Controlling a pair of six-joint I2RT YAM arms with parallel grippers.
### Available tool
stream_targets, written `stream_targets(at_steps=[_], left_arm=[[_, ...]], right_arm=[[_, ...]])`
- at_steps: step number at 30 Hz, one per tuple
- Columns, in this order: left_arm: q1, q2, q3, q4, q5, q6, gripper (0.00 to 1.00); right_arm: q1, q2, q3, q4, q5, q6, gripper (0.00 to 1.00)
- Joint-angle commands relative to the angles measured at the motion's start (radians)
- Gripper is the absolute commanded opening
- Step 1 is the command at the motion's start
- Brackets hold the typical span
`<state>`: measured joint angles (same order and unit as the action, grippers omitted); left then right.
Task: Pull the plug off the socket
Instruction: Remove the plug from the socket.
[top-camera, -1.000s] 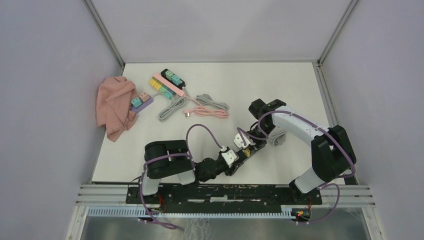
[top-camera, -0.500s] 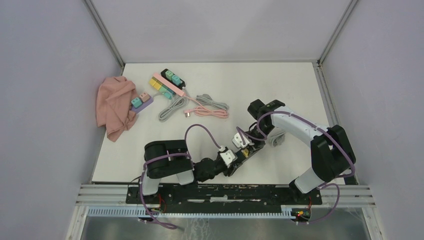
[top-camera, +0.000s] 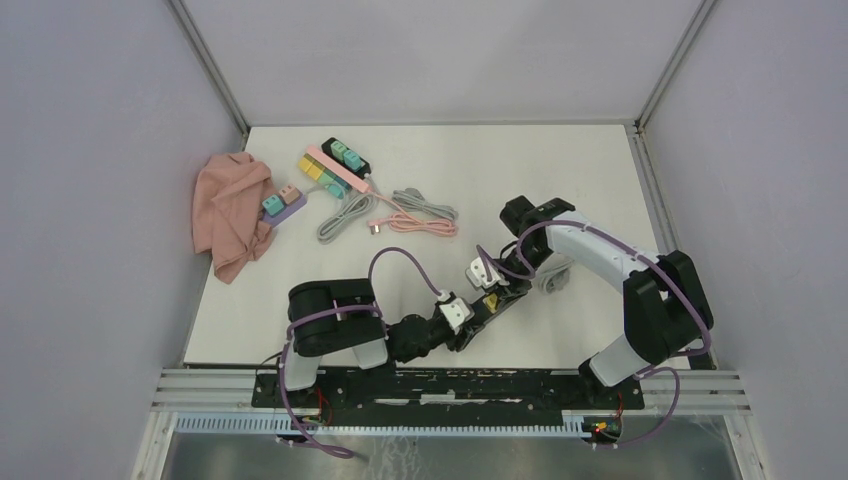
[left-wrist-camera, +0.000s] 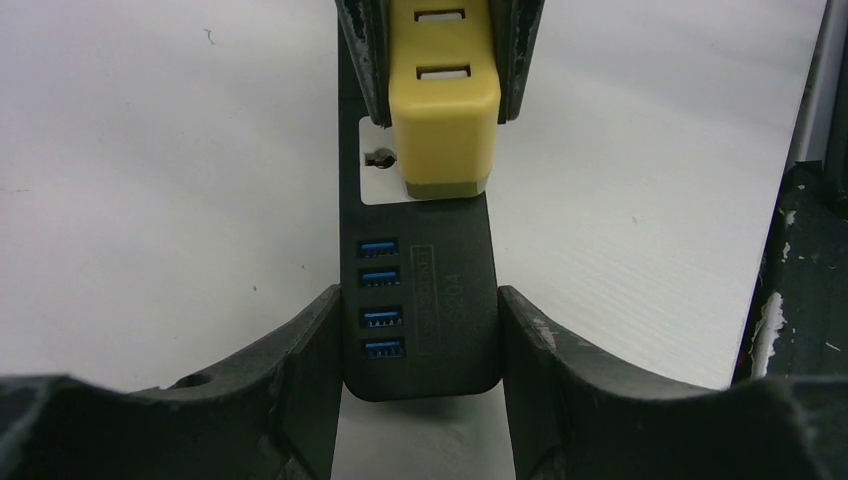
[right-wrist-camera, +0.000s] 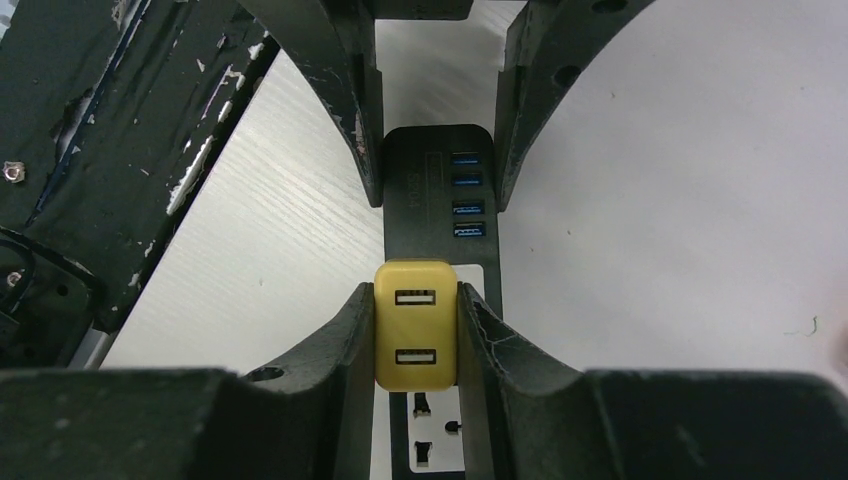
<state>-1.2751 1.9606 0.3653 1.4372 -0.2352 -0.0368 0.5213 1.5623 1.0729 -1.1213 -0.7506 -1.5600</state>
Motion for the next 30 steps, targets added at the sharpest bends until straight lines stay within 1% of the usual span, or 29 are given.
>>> stream_targets(at_steps=[1,7,11,13,17,21,25,30], left_arm=[[0.008,-0.011,-0.003,-0.033,-0.004,-0.026,0.03],[0.01,-0.017,-0.008,-0.03,0.0,-0.028,0.03],[0.01,-0.017,-0.009,-0.031,0.004,-0.029,0.03],[0.01,-0.017,-0.004,-0.035,0.008,-0.028,0.03],[0.011,-0.017,0.002,-0.044,0.012,-0.027,0.03],[0.01,-0.017,0.004,-0.048,0.016,-0.031,0.03],[0.011,-0.017,0.003,-0.049,0.017,-0.03,0.03],[0.011,-0.019,-0.002,-0.042,0.016,-0.032,0.03]], right_arm=[[-0.042,-0.06,0.019,-0.05,-0.118,-0.085,0.0],[-0.044,-0.037,0.036,-0.112,-0.108,-0.139,0.0],[-0.044,-0.036,0.029,-0.11,-0.125,-0.145,0.0],[-0.034,-0.031,0.026,-0.092,-0.146,-0.122,0.0],[0.031,-0.033,0.036,-0.023,-0.143,-0.001,0.0],[0.061,-0.036,0.034,-0.008,-0.174,0.019,0.0],[0.055,-0.03,0.045,-0.022,-0.15,0.01,0.0],[-0.017,-0.035,0.062,-0.105,-0.161,-0.073,0.0]])
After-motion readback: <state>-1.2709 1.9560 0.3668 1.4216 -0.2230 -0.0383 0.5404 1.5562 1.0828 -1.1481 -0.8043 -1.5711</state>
